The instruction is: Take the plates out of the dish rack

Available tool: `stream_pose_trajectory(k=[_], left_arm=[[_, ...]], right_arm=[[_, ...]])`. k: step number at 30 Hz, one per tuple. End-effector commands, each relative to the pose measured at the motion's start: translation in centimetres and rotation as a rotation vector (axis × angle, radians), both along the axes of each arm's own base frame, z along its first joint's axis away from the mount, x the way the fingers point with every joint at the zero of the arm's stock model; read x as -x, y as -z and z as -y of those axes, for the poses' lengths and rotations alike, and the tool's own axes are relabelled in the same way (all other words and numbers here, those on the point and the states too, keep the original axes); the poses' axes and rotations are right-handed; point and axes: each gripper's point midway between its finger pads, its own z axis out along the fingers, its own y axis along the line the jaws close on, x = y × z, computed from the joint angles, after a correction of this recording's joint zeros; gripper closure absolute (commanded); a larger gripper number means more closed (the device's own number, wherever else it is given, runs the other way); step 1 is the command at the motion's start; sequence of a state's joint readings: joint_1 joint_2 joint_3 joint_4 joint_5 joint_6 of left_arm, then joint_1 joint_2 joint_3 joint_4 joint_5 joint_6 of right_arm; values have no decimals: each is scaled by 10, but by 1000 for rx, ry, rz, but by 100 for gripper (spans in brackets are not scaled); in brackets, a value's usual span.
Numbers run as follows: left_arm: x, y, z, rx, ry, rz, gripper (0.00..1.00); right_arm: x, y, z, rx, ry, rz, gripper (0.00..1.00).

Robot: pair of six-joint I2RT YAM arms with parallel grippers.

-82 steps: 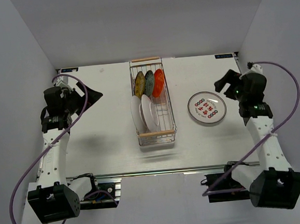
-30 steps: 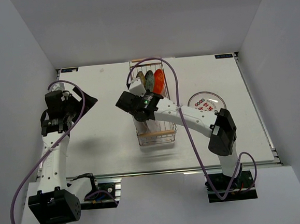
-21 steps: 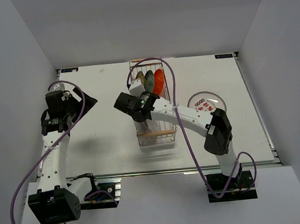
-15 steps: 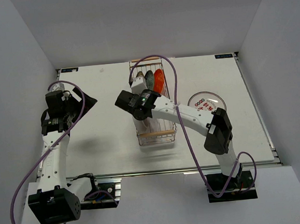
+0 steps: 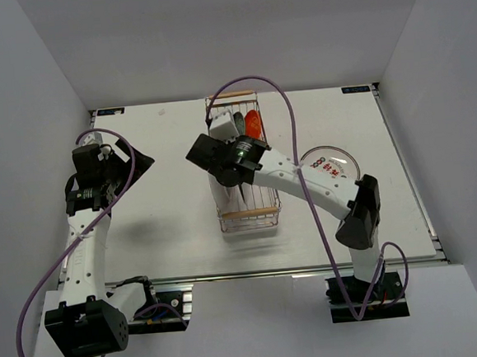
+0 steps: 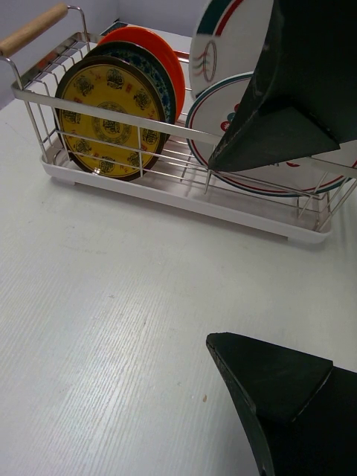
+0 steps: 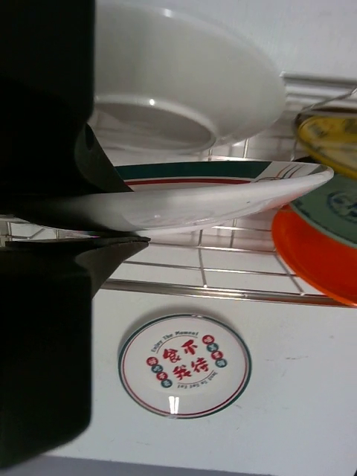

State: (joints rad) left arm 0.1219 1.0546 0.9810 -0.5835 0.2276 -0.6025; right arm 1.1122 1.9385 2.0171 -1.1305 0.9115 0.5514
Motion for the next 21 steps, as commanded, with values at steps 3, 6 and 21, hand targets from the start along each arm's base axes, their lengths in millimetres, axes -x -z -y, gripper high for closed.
stream_pose_trajectory(k=[3,6,21], left_arm=[[-2,-17,1,-4,6,46,2],[-1,-18,1,-5,4,48,2],[-1,-22,0,-17,8,64,2]], right_arm=[[-1,-90,-2,-226,-30,162,85],[-2,-110,10,-240,-15,216,86],[-62,-169,192,-515,226,478,100]])
